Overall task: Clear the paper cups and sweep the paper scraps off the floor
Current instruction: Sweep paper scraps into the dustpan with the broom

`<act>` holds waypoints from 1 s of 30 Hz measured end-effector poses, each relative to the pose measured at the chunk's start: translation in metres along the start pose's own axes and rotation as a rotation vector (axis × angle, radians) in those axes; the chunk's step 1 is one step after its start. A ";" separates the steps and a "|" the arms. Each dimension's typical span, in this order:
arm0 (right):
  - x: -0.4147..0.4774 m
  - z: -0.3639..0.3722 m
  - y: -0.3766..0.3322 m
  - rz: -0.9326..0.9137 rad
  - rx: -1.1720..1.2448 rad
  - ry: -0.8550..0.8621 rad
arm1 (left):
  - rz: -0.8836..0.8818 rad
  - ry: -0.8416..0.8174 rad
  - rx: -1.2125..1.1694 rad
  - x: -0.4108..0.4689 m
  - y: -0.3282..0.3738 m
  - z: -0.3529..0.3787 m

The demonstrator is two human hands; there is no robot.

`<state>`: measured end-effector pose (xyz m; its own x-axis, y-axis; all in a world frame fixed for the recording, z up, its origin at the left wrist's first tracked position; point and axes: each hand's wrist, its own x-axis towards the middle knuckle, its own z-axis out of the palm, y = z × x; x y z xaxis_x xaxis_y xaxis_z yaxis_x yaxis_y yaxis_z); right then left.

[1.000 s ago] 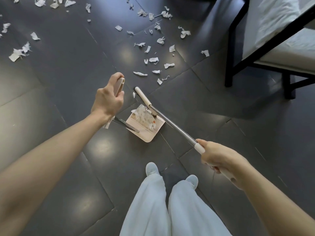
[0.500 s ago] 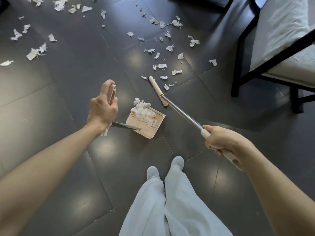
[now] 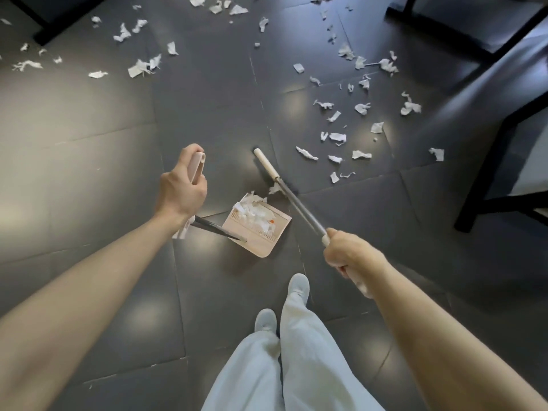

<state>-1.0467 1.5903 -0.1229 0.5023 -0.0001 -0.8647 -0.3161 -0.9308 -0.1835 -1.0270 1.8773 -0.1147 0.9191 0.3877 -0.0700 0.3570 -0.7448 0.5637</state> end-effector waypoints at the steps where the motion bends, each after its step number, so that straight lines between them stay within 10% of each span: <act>1: 0.004 -0.003 -0.004 -0.011 0.010 -0.049 | -0.013 0.017 0.000 0.008 0.003 0.002; 15: 0.033 -0.176 -0.098 -0.152 -0.022 -0.108 | -0.117 0.276 -0.096 0.144 0.035 -0.047; 30: 0.120 -0.415 -0.437 -0.541 0.230 0.160 | 0.025 0.612 -0.313 0.521 0.057 -0.210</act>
<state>-0.5140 1.8456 0.0480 0.7495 0.3795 -0.5424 -0.1386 -0.7112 -0.6892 -0.5628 2.1508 0.0537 0.6339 0.6782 0.3718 0.1876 -0.6012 0.7768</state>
